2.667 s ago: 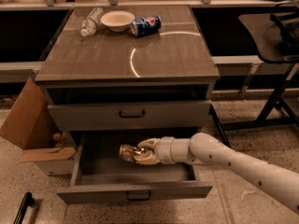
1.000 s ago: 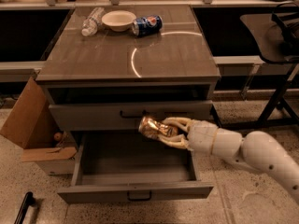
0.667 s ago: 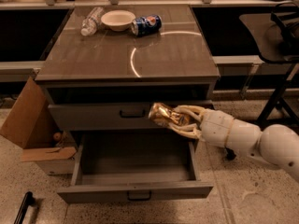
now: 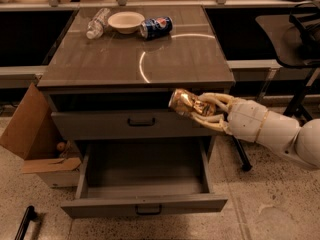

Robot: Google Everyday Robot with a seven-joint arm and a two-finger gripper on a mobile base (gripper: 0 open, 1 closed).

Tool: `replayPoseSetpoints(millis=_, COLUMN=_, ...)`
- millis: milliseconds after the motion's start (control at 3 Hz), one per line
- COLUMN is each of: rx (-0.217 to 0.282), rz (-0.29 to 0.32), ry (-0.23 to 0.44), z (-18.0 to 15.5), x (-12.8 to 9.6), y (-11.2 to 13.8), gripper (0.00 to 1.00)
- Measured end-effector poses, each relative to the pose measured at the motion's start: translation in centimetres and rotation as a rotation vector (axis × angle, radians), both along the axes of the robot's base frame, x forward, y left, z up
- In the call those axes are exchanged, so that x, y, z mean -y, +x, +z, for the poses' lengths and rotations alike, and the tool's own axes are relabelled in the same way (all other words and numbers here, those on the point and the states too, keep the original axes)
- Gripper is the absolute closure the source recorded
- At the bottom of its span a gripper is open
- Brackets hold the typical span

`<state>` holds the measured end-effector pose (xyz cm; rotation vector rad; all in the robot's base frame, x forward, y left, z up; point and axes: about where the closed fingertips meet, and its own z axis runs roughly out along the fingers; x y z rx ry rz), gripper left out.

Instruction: Pick orange can from middle drawer and place on counter

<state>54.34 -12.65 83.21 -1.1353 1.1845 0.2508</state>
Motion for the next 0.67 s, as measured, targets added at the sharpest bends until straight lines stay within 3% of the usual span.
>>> replayPoseSetpoints(millis=333, rx=0.026, rz=-0.004, ry=0.009, z=1.4, x=0.0, y=1.2, gripper=1.0)
replayPoseSetpoints(millis=667, rx=0.085, rz=-0.023, ry=0.041, z=4.9, x=0.8, y=4.2, gripper=1.0)
